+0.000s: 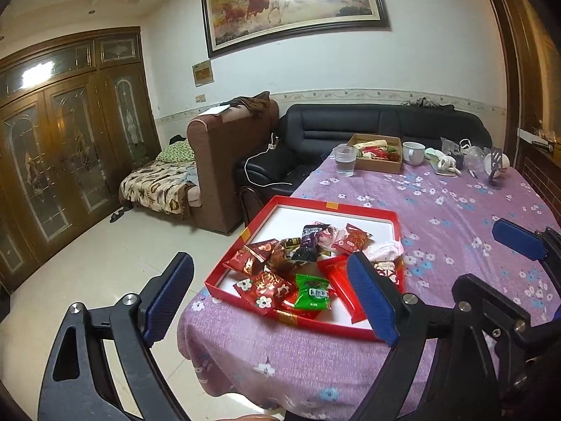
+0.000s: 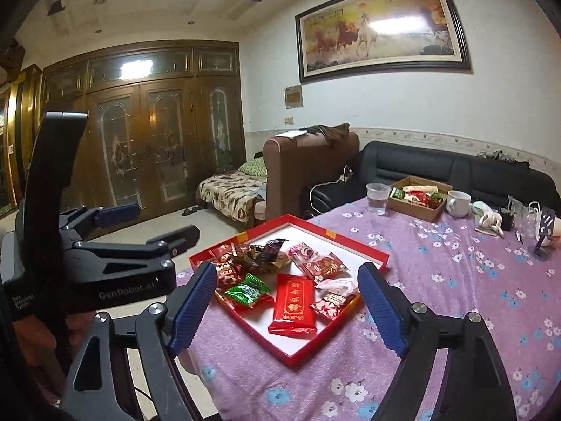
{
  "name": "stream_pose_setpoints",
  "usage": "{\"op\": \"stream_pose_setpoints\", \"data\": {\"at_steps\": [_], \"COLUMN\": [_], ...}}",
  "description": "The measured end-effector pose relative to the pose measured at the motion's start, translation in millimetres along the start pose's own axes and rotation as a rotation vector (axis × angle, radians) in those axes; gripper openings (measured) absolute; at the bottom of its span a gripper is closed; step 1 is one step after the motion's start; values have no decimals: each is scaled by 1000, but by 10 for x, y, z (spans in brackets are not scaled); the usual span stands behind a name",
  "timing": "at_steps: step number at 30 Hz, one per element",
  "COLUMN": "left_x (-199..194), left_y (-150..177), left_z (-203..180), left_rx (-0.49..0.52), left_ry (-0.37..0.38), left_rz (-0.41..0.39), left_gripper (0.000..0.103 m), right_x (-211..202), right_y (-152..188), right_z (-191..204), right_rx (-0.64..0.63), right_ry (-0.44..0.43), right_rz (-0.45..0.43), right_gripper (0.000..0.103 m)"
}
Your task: Organize snacks
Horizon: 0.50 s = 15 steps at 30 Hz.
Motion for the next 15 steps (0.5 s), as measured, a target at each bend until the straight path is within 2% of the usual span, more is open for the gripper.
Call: {"op": "stream_pose_setpoints", "data": {"at_steps": [8, 15], "left_x": [-44, 58], "left_y": [36, 76], "left_z": [40, 3], "left_rx": [-29, -37], "left_ry": [45, 83], "left_rz": [22, 56], "left_gripper": [90, 90], "right_x": [63, 158], "right_y": [60, 152], "right_z": [34, -51], "right_rx": [-1, 50], "right_ry": [-9, -14], "right_rz": [24, 57], "right_gripper": [84, 84]}}
Point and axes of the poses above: each gripper's, at about its wrist camera, not at the fingertips, and x roughly the way its jaws point, z to its left, y to its underside, the point moved 4 cm from there along x, roughly the way its jaws point, and after that the axes turned 1 degree about y, right-handed, at the moved point
